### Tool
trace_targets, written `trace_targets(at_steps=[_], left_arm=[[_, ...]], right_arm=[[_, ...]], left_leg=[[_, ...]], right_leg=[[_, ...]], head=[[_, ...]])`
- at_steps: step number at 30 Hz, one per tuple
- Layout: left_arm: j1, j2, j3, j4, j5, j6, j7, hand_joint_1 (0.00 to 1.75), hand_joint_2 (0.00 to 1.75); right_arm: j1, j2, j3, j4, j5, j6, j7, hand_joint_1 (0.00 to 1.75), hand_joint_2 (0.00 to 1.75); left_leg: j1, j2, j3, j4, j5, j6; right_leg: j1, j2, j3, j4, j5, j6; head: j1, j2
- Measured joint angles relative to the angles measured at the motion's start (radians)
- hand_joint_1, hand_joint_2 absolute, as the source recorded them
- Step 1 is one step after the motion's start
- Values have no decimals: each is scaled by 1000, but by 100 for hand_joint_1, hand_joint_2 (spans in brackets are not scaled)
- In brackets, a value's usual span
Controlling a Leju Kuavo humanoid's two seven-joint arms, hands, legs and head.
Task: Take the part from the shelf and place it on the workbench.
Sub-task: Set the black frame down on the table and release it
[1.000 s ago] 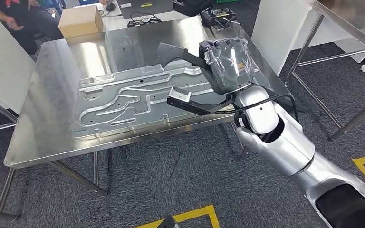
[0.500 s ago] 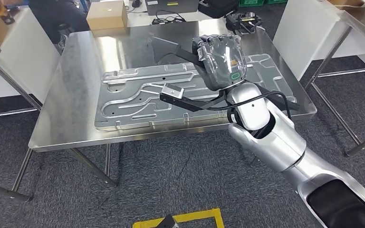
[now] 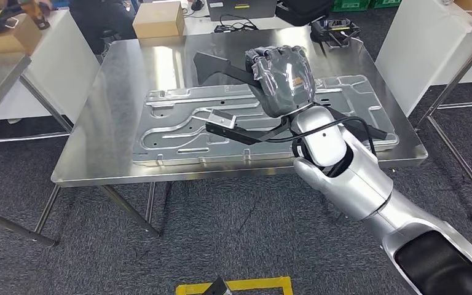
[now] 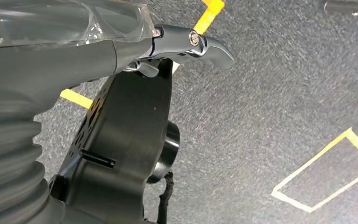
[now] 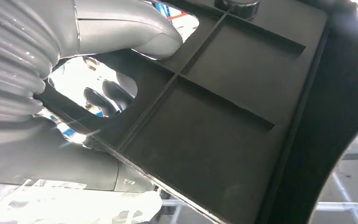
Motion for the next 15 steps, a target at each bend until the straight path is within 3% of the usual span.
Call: trace_targets(at_steps=[3, 4, 5, 7, 8, 10, 11, 14, 15], left_arm=[[0, 0, 0, 0, 1, -3, 0, 0, 175], [0, 0, 0, 0, 1, -4, 0, 0, 175], [1, 0, 0, 0, 2, -4, 0, 0, 175], [1, 0, 0, 0, 2, -5, 0, 0, 175], [1, 1, 0, 0, 2, -6, 0, 0, 175], [0, 2, 0, 0, 2, -7, 0, 0, 175], [0, 3, 0, 0, 2, -7, 0, 0, 175], [4, 3, -1, 0, 3, -8, 0, 0, 175], [4, 3, -1, 0, 4, -8, 0, 0, 175]], right_arm=[[-4, 2, 0, 4, 6, 2, 0, 175, 175], [-4, 2, 0, 6, 8, 3, 0, 175, 175], [-4, 2, 1, 8, 10, 5, 0, 175, 175], [-8, 2, 1, 10, 12, 8, 0, 175, 175], [-11, 2, 0, 10, 14, 10, 0, 175, 175], [-20, 0, -2, 10, 15, 12, 1, 175, 175], [-23, -2, -3, 11, 16, 14, 1, 175, 175], [-26, -5, -3, 13, 17, 19, 1, 175, 175], [-27, -5, -3, 14, 18, 20, 1, 175, 175]], left_leg=[[5, 31, -95, 193, -81, -12], [5, 34, -118, 235, -89, -10], [3, 35, -124, 239, -79, -5], [-7, 35, -78, 136, -19, 21], [-17, 37, -40, 60, 10, 44], [-36, 46, 14, -49, 38, 80], [-42, 50, 26, -75, 38, 91], [-43, 46, 74, -125, 44, 101], [-39, 44, 91, -135, 46, 101]], right_leg=[[4, -3, 2, 0, -3, -6], [5, -5, 2, 0, -4, -7], [8, -6, 4, 0, -6, -8], [16, -8, 11, -2, -10, -11], [18, -8, 16, -4, -12, -12], [18, -12, 25, -13, -15, -9], [15, -16, 28, -11, -11, -5], [8, -22, 36, 8, 2, 9], [7, -18, 29, 28, -12, 12]], head=[[0, 0], [0, 0], [0, 0], [0, 0], [0, 0], [1, 0], [1, 0], [0, 0], [1, 0]])
